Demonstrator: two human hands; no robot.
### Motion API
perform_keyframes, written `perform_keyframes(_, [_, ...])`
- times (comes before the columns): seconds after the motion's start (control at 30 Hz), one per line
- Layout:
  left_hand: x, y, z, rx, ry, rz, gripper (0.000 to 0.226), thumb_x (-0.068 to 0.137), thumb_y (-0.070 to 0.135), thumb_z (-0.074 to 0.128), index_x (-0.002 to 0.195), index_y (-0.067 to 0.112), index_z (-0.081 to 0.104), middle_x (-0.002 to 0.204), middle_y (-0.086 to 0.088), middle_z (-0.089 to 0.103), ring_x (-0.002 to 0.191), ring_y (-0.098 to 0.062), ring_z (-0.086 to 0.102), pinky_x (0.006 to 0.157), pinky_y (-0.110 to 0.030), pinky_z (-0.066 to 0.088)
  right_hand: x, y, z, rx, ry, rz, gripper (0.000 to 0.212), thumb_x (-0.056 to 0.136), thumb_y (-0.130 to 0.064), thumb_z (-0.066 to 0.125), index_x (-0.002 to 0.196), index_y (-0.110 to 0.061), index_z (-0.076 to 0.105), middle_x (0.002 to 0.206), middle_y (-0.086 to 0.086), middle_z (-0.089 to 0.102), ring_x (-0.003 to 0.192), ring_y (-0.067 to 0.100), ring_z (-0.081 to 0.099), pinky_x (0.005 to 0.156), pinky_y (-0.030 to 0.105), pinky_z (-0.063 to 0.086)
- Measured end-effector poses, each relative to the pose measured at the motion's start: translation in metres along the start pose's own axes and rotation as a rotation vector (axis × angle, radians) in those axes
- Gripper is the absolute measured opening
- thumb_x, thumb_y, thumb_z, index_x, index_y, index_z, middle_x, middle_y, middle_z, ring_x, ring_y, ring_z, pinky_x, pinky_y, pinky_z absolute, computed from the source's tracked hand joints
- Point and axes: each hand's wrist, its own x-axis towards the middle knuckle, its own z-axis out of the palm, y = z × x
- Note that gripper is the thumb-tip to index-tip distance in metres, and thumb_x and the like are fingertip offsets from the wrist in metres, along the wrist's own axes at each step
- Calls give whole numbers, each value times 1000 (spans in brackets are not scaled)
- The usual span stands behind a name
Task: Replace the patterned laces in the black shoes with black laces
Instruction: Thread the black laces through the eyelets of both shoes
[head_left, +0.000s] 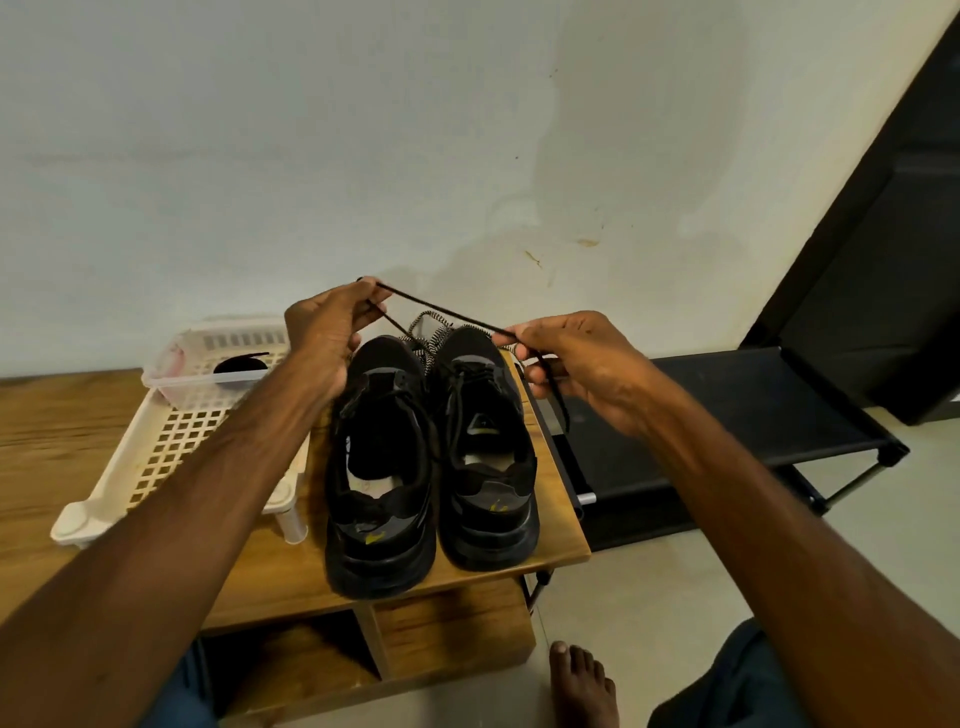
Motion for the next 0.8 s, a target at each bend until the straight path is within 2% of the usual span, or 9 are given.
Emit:
perform_keyframes(0.13, [5, -4, -1, 139, 123, 103, 11, 86, 34, 77, 85, 23, 79, 76, 17, 73, 82, -5, 63, 63, -21, 44, 3, 4, -6, -69, 12, 98, 21, 100, -1, 57, 110, -5, 75, 93, 14, 77, 76, 15, 66, 69, 29, 59])
perform_keyframes(0.2, [3, -10, 0, 290, 138, 260, 18, 85, 43, 76, 74, 29, 78, 86, 16, 76, 93, 1, 63, 89, -27, 50, 4, 6, -8, -112, 5, 98, 24, 98, 5, 56, 112, -4, 74, 99, 15, 78, 77, 14, 69, 70, 27, 60])
perform_keyframes(0.27, [-3, -18, 5, 530, 165, 512, 22, 81, 52, 76, 69, 34, 74, 104, 11, 74, 108, -4, 63, 105, -39, 44, 4, 8, -9, -156, 2, 53, 25, 97, 9, 57, 114, -1, 73, 99, 15, 78, 76, 13, 71, 68, 24, 60])
perform_keyframes(0.37, [-20, -22, 20, 711, -39, 831, 11, 84, 42, 77, 83, 31, 73, 107, 15, 70, 108, -4, 56, 94, -37, 46, 5, 10, -6, -243, 23, -29, 25, 95, 9, 59, 115, -1, 71, 95, 13, 78, 78, 16, 74, 67, 25, 60])
perform_keyframes(0.47, [-40, -23, 31, 862, -435, 911, 17, 93, 32, 71, 109, 28, 72, 103, 15, 68, 98, -3, 54, 81, -26, 42, 7, 10, -3, -281, 70, -82, 30, 91, 7, 66, 119, -4, 68, 89, 10, 79, 81, 17, 78, 72, 29, 62])
perform_keyframes(0.53, [-44, -30, 34, 988, -544, 979, 21, 96, 30, 68, 115, 25, 73, 94, 15, 66, 95, -9, 55, 84, -30, 44, 8, 10, -3, -240, 122, -91, 36, 88, 5, 72, 123, -4, 65, 88, 12, 78, 80, 20, 78, 76, 33, 64])
perform_keyframes(0.63, [-43, -36, 32, 1020, -522, 1003, 19, 97, 28, 67, 112, 21, 76, 84, 18, 57, 90, -13, 55, 81, -35, 47, 10, 10, -4, -218, 182, -67, 36, 87, 0, 77, 120, -3, 63, 88, 15, 77, 75, 20, 78, 71, 31, 63])
perform_keyframes(0.7, [-37, -36, 29, 1026, -463, 1012, 17, 97, 30, 66, 109, 23, 76, 86, 16, 62, 90, -12, 56, 82, -39, 49, 11, 11, -4, -311, 200, -72, 22, 90, -7, 76, 110, -3, 68, 83, 11, 77, 70, 18, 77, 60, 23, 61])
perform_keyframes(0.8, [-26, -27, 22, 995, -332, 972, 16, 97, 31, 65, 102, 24, 79, 84, 17, 67, 82, -4, 54, 78, -33, 49, 14, 15, -7, -463, 223, -105, 10, 94, -15, 73, 96, -6, 77, 75, 3, 77, 63, 12, 73, 50, 13, 49])
